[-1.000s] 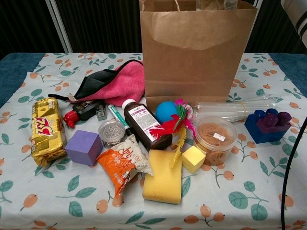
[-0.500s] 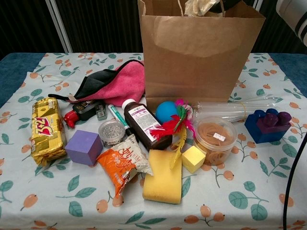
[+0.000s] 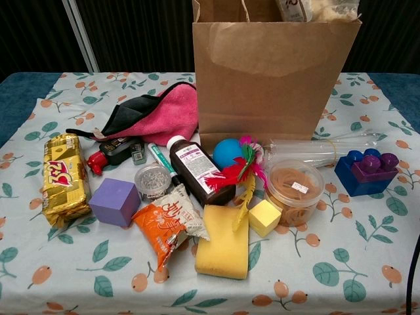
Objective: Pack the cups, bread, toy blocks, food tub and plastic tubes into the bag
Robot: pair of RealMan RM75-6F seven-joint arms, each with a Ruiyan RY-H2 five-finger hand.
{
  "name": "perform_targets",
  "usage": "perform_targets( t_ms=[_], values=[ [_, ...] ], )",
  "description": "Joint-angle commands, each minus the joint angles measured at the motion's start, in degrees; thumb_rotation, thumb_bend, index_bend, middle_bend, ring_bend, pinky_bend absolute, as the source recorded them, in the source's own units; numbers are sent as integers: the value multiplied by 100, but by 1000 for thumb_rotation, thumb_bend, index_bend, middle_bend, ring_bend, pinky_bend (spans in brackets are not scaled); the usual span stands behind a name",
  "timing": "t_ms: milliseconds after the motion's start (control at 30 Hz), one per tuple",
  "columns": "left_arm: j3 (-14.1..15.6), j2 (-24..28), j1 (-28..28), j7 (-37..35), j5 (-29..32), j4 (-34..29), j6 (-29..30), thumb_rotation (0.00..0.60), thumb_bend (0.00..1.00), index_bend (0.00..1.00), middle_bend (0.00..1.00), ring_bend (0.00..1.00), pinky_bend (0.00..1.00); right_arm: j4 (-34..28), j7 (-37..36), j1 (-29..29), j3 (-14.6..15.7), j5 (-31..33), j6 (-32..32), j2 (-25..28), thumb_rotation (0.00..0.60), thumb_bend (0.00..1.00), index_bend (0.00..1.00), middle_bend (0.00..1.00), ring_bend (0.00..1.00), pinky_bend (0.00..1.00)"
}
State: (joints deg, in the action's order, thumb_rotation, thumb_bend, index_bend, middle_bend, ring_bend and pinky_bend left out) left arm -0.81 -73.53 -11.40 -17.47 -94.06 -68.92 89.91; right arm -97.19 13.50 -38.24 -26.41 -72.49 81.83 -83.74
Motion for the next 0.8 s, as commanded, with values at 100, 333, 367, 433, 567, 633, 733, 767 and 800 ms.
perform_targets(
  t_ms=[100, 333, 367, 433, 567, 633, 733, 767, 800],
  values=[
    [16, 14, 6, 107, -30, -83, 24, 600, 31, 132, 155, 84, 203, 88, 263, -29, 43, 288, -219, 23, 600, 60, 50, 114, 0, 0],
    [35, 97, 59, 191, 2, -162, 35, 600, 30, 132, 155, 84, 203, 315, 791, -491, -100, 913, -735, -259, 600, 75, 51, 112, 0, 0],
    [25, 102, 61, 189, 15, -171, 38, 600, 31, 132, 155, 84, 203, 260, 826, -538, -127, 921, -732, -281, 600, 75, 51, 112, 0, 0],
    [-3, 113, 61, 175, 44, -184, 46, 600, 31, 132, 155, 84, 203, 154, 896, -601, -150, 798, -630, -302, 600, 75, 51, 113, 0, 0],
    [-23, 113, 49, 111, 75, -163, 15, 600, 31, 133, 155, 84, 203, -138, 778, -494, -147, 636, -403, -201, 600, 73, 51, 114, 0, 0],
    [-20, 103, 39, 87, 65, -148, 5, 600, 31, 132, 155, 83, 203, -314, 686, -354, -116, 526, -267, -60, 600, 70, 51, 114, 0, 0],
    [-19, 92, 25, 66, 39, -132, 10, 600, 30, 132, 155, 84, 203, -690, 474, 10, 7, 312, -17, 302, 600, 67, 51, 130, 0, 0],
    [-22, 89, 23, 47, 43, -141, 7, 600, 31, 132, 155, 84, 203, -864, 408, 200, 113, 243, 67, 484, 600, 63, 51, 141, 0, 0],
    [-24, 88, 24, 37, 48, -147, 6, 600, 31, 132, 155, 84, 203, -998, 365, 356, 225, 192, 108, 638, 600, 59, 54, 153, 8, 0]
  ],
)
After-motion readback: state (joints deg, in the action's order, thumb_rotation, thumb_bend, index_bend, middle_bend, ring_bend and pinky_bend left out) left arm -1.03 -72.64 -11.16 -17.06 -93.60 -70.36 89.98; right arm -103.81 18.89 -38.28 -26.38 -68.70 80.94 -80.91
